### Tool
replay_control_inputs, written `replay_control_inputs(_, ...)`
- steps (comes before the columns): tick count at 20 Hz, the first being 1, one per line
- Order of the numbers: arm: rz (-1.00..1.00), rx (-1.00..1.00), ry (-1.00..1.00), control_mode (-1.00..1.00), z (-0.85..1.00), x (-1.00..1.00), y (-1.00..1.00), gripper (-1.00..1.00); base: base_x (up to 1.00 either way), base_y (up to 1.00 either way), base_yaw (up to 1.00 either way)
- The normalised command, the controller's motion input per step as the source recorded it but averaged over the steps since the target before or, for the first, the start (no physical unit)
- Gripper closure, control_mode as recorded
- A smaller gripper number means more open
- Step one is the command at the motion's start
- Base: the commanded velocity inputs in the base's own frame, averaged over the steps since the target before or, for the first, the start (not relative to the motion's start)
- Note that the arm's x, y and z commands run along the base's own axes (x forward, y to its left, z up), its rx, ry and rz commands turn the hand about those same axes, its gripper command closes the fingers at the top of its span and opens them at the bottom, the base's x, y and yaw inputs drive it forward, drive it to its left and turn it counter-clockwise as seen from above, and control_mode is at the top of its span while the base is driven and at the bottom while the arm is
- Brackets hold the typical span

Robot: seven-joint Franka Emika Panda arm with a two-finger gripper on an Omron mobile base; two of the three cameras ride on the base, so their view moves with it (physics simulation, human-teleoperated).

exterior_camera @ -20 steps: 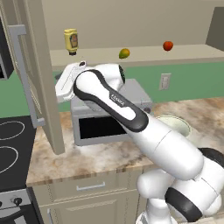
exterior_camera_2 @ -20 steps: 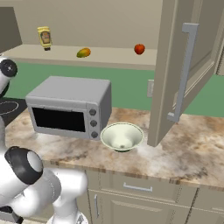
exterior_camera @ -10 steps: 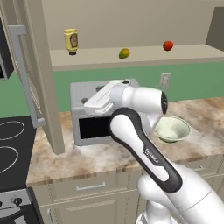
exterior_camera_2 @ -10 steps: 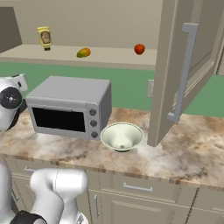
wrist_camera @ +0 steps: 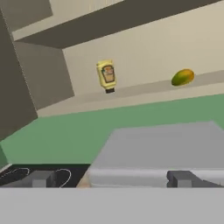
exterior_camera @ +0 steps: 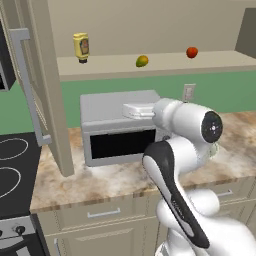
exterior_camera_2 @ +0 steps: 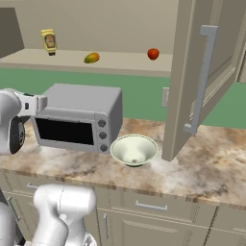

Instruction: Open the cabinet. Pick the mango and apple from the cabinet and place them into the bowl. Then close the cabinet.

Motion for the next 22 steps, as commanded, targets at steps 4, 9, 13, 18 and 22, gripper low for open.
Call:
replay_control_inputs(4, -0.41, 0.08, 0.38, -1.00, 0.66, 0.00, -0.62, -1.00, 0.00, 0.00, 0.00)
replay_control_inputs(9, -0.29, 0.02, 0.43, -1.00, 0.73, 0.00, -0.46, -1.00, 0.00, 0.00, 0.00)
replay_control_inputs(13, -0.25, -0.01, 0.50, -1.00, 0.40, 0.01, -0.14, -1.00, 0.00, 0.00, 0.00)
replay_control_inputs(18, -0.02, -0.05, 0.01, -1.00, -0.06, 0.00, 0.00, -1.00, 0.00, 0.00, 0.00)
replay_control_inputs(22, 0.05, -0.25, 0.00, -1.00, -0.52, 0.00, 0.00, -1.00, 0.00, 0.00, 0.00)
